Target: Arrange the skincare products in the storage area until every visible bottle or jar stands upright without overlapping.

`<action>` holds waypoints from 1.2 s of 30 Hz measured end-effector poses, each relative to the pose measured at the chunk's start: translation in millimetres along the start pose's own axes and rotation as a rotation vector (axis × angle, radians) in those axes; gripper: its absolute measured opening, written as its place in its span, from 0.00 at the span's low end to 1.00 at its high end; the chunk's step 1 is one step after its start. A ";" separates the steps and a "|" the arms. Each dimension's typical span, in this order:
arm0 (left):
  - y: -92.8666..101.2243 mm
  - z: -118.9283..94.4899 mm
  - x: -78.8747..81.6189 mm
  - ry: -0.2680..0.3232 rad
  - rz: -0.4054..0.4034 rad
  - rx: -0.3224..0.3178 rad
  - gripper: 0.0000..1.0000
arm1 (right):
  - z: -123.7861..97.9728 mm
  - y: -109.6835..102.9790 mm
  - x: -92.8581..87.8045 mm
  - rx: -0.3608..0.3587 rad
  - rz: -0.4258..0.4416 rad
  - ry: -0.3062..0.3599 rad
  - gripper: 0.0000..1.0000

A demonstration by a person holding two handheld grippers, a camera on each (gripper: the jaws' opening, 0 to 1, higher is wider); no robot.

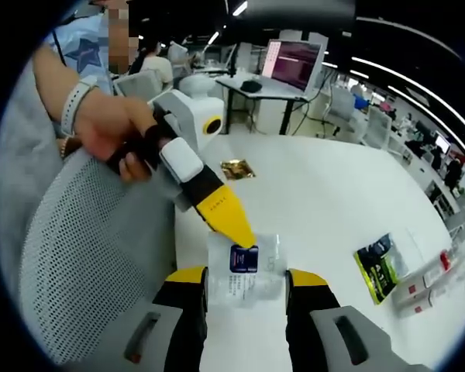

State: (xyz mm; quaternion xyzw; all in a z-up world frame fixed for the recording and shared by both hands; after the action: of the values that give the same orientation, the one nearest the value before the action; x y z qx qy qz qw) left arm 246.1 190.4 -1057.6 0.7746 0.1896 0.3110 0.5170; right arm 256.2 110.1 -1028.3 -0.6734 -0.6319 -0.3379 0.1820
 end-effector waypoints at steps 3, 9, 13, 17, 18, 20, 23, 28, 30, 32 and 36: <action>1.6 -0.1 -0.4 0.000 -0.001 -0.008 0.24 | -0.9 -1.4 -0.4 0.000 -0.006 0.007 0.37; 2.9 1.7 -4.1 -0.024 0.006 -0.018 0.21 | -0.3 -7.8 -3.4 0.002 -0.033 0.000 0.37; 3.4 3.9 -8.3 -0.050 0.028 -0.019 0.18 | 1.3 -9.0 -3.6 0.002 -0.036 -0.003 0.37; 2.7 4.6 -13.5 -0.080 0.056 0.000 0.19 | 2.3 -12.3 0.4 0.013 -0.047 0.004 0.37; 3.0 4.6 -13.8 -0.082 0.057 -0.002 0.17 | 3.2 -12.7 0.7 0.014 -0.057 0.001 0.37; 3.3 4.2 -15.5 -0.096 0.059 -0.006 0.13 | 5.8 -13.5 1.2 0.015 -0.070 -0.005 0.37; 4.0 3.7 -15.9 -0.105 0.058 -0.013 0.06 | 7.0 -15.5 1.6 0.021 -0.080 -0.009 0.37; 7.1 3.0 -17.2 -0.120 0.061 -0.028 0.00 | 8.3 -16.2 0.8 0.039 -0.078 -0.015 0.37; 9.9 2.2 -16.8 -0.119 0.079 -0.031 0.00 | 9.2 -14.4 0.2 0.043 -0.059 -0.016 0.37; 7.9 -1.0 -13.0 -0.100 0.106 -0.016 0.00 | 9.1 -12.2 -1.3 0.044 -0.046 -0.022 0.37; 11.3 -5.9 -1.3 -0.027 0.099 -0.054 0.00 | 3.7 -2.6 -3.1 0.024 0.020 -0.005 0.39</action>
State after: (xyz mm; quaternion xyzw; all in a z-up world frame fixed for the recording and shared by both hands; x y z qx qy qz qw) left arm 240.8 189.2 -1046.0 0.7730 0.1358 0.3306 0.5242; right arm 254.5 110.7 -1033.5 -0.6783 -0.6296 -0.3266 0.1920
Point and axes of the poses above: the point that each gripper's makers call its tool centre point, and the gripper's own axes: z roughly forward along the fingers, y roughly to its right, x roughly out of its top, the point moved 4 cm from there along -z, roughly backward along the fingers, and after that the axes turned 4 degrees about -x, right-handed, at the moved point
